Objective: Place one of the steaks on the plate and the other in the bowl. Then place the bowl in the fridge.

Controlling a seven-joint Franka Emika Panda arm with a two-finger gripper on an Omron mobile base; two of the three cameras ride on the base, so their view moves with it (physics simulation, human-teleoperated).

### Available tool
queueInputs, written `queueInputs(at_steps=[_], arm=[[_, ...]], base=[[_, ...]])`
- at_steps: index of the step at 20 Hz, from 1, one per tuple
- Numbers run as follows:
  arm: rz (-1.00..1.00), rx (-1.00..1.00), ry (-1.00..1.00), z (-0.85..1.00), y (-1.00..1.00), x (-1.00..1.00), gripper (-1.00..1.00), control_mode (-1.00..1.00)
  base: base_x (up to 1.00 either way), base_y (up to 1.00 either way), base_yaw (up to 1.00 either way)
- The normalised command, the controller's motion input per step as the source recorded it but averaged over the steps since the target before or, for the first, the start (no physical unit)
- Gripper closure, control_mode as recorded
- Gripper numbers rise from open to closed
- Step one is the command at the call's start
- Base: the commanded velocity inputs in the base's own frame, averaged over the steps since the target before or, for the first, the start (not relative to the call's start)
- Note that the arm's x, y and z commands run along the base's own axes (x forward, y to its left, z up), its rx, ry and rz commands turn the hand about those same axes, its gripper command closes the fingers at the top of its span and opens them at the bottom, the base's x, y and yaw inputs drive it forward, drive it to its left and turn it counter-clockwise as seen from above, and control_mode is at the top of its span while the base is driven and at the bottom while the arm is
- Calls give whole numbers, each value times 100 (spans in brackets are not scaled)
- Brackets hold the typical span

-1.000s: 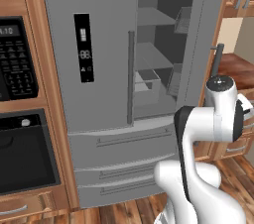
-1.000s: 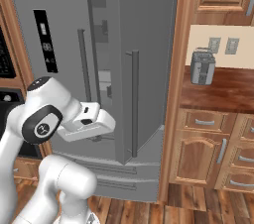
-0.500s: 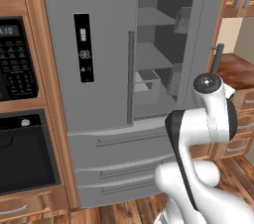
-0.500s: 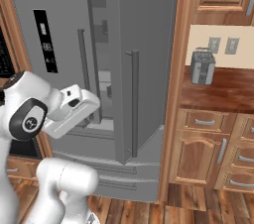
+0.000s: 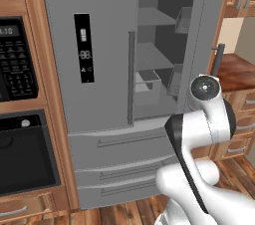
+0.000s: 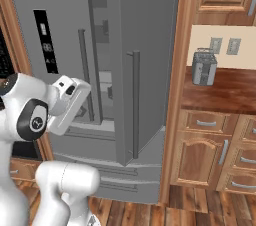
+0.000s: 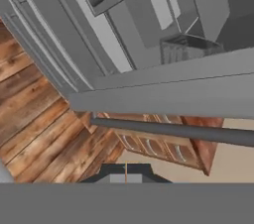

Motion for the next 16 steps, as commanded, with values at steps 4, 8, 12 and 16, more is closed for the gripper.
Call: queueInputs(at_steps=[4,8,12,16], arm=[[19,-6,0,16,22,28,100,-100],[-1,-17,4,44,61,3,100,-100],[-21,-20,11,28,32,5,100,-100],[-32,-11,3,4,3,21,100,-100]], base=[[0,0,0],[0,0,0],[0,0,0],[0,0,0]])
